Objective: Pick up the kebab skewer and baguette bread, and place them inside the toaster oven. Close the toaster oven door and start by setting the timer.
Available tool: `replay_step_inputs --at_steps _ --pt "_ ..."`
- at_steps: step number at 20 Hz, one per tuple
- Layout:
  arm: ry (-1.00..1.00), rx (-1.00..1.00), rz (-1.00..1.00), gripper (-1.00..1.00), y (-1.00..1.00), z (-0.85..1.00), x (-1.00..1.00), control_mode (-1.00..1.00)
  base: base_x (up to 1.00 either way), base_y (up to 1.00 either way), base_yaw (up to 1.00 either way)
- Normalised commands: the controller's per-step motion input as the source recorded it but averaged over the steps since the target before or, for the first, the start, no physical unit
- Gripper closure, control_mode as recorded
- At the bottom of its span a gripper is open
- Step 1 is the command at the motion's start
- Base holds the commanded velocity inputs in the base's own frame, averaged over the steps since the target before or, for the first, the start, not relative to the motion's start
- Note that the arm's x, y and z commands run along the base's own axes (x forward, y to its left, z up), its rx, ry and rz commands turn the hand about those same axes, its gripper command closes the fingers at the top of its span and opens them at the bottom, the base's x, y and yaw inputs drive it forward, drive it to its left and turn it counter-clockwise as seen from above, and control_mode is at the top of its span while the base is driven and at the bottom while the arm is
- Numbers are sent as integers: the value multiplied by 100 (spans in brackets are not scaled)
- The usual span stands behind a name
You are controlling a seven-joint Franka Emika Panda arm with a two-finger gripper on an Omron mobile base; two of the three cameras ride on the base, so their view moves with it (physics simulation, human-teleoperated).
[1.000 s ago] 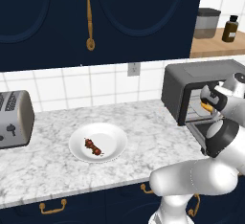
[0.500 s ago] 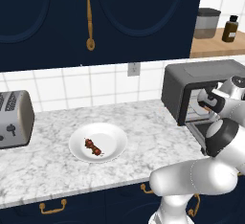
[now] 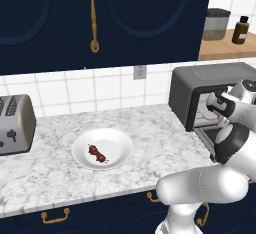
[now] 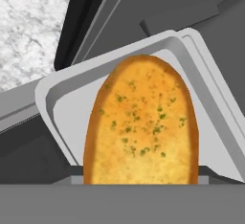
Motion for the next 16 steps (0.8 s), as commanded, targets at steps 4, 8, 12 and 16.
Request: replay_step_inputs --at_steps 4,8,12,16 --pt "1 5 0 -100 0 0 3 -100 0 0 0" --pt "0 1 0 -100 1 0 10 -100 0 0 0" --pt "0 0 0 -100 2 1 30 -100 0 0 0" --pt "-2 0 0 -100 0 14 33 -100 0 0 0"
